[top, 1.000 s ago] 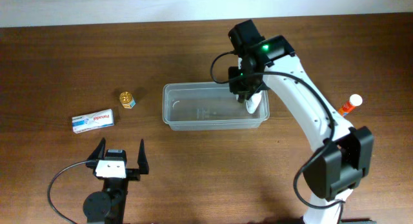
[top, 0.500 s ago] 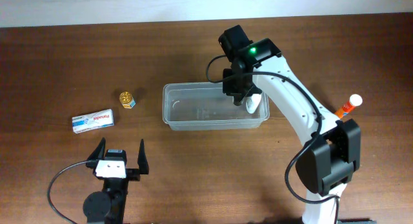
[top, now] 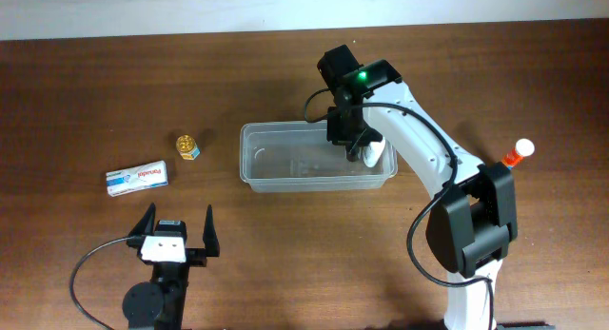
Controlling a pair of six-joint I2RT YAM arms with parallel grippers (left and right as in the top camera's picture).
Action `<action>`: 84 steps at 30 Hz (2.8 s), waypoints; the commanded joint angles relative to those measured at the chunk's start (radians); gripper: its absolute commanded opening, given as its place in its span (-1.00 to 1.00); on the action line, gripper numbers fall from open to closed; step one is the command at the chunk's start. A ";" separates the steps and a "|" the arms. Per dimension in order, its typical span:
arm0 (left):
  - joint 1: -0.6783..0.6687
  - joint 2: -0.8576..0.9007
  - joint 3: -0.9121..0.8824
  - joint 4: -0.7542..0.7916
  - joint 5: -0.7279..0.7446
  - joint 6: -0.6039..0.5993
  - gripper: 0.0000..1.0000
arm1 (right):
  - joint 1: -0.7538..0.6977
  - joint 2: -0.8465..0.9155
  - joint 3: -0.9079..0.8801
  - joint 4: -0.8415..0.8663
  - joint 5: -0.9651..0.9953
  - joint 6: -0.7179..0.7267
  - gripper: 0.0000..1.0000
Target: Pack container
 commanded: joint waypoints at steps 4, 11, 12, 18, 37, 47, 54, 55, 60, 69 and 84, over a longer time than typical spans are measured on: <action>0.006 -0.009 -0.006 -0.001 -0.003 0.019 0.99 | 0.006 -0.002 -0.014 0.015 0.051 0.009 -0.69; 0.006 -0.009 -0.006 -0.001 -0.003 0.019 0.99 | 0.006 -0.002 -0.069 0.062 0.050 0.009 -0.70; 0.006 -0.008 -0.006 -0.001 -0.003 0.019 0.99 | 0.006 -0.002 -0.076 0.066 0.050 0.009 -0.70; 0.006 -0.009 -0.006 -0.001 -0.003 0.019 0.99 | 0.006 -0.002 -0.085 0.082 0.050 0.009 -0.69; 0.006 -0.008 -0.006 -0.001 -0.003 0.019 0.99 | 0.006 -0.002 -0.085 0.086 0.050 0.009 -0.67; 0.006 -0.009 -0.006 -0.001 -0.003 0.019 0.99 | 0.006 -0.002 -0.085 0.087 0.051 0.008 -0.67; 0.006 -0.009 -0.006 -0.001 -0.003 0.019 0.99 | 0.006 -0.002 -0.086 0.087 0.050 0.008 -0.67; 0.006 -0.009 -0.006 -0.001 -0.003 0.019 0.99 | 0.006 -0.002 -0.086 0.087 0.050 0.008 -0.66; 0.006 -0.009 -0.006 -0.001 -0.003 0.019 0.99 | 0.006 -0.002 -0.086 0.088 0.050 0.008 -0.66; 0.006 -0.008 -0.006 -0.001 -0.003 0.019 0.99 | 0.006 -0.002 -0.086 0.087 0.050 0.008 -0.66; 0.006 -0.008 -0.006 -0.001 -0.003 0.019 0.99 | 0.006 -0.002 -0.086 0.087 0.050 0.008 -0.55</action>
